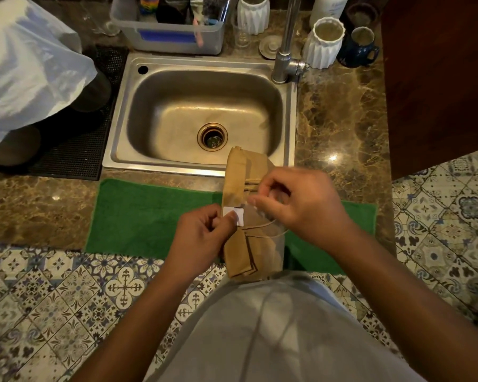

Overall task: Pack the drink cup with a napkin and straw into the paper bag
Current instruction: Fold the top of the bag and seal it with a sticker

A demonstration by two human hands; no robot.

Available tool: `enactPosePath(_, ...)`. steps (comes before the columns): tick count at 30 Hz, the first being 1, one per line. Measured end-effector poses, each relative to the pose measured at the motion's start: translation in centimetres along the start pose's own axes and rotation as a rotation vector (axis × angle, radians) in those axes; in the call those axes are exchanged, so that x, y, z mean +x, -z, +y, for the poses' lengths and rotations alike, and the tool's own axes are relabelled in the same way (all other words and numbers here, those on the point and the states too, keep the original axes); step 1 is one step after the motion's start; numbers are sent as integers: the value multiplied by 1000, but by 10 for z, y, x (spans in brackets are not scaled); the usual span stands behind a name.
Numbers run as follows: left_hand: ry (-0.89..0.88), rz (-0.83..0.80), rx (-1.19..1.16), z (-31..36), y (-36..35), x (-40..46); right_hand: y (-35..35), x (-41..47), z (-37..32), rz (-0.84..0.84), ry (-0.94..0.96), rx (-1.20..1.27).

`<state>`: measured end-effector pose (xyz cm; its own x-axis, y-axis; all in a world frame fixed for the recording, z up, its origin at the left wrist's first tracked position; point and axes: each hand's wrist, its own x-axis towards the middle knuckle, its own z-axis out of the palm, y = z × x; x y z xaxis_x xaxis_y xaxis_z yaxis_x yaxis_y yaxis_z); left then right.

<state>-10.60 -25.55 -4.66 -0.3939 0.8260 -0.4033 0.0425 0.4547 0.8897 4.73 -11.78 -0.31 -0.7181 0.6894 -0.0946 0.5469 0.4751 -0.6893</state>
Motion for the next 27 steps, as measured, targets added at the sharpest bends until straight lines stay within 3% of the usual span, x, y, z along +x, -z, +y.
enactPosePath(3,-61,-109,181,5,15,7,12,19,-14,39,305,-229)
enactPosePath(7,-196,-278,387,22,36,22,9,59,-22,-319,466,-547)
enactPosePath(11,-288,-366,558,29,54,39,2,81,-25,-503,451,-542)
enactPosePath(20,-71,-250,489,29,51,42,5,83,-13,-602,264,-240)
enactPosePath(27,-270,-317,741,47,33,55,11,74,-5,-565,218,-337)
